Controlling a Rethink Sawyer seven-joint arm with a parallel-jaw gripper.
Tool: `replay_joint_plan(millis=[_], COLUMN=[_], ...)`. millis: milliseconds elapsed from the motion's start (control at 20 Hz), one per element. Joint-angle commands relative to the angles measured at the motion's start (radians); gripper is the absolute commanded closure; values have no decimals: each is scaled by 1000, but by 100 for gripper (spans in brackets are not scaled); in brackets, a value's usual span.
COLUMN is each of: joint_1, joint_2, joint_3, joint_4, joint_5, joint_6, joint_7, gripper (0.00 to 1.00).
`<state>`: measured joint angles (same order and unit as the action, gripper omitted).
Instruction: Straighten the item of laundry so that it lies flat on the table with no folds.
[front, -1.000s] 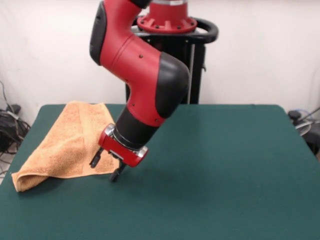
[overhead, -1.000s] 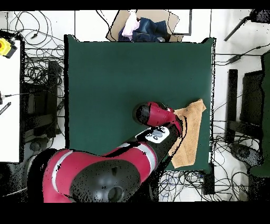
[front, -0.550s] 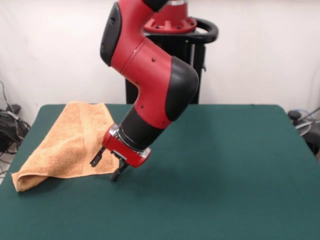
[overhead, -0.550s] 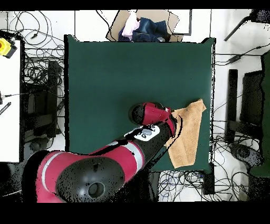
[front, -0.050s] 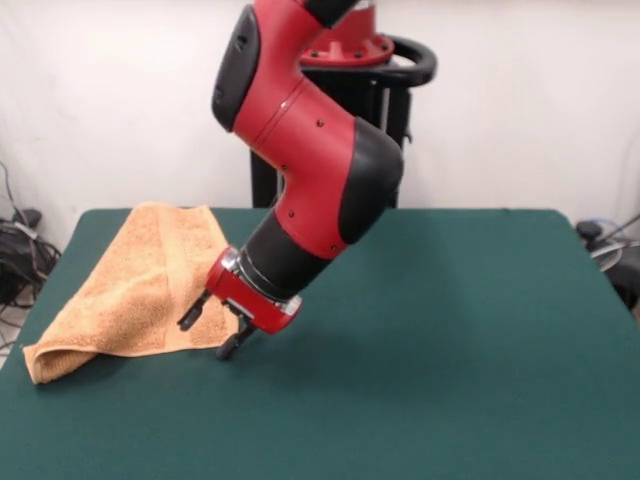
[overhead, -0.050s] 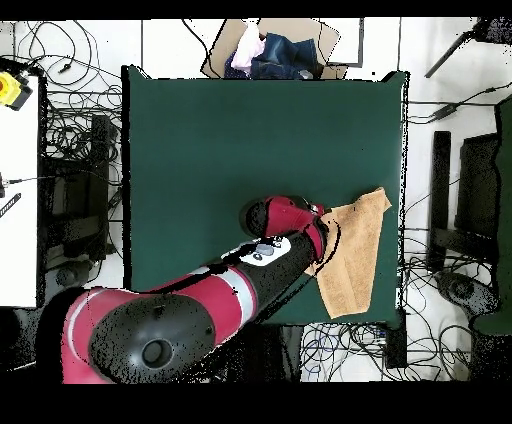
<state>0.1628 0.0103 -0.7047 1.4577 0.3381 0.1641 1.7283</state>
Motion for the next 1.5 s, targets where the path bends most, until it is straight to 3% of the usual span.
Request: replay_joint_plan(millis=[50,350,850,1500], joint_1=[15,-12,-34,-39], joint_2=[77,22,-122,-184], joint_3=[88,141,194,218], joint_4=[-1,38,123,145], joint_5=[64,48,10,13], joint_6=[-33,-65,-13,29], joint_7=[267,245,195,185], gripper=[0,0,0,0])
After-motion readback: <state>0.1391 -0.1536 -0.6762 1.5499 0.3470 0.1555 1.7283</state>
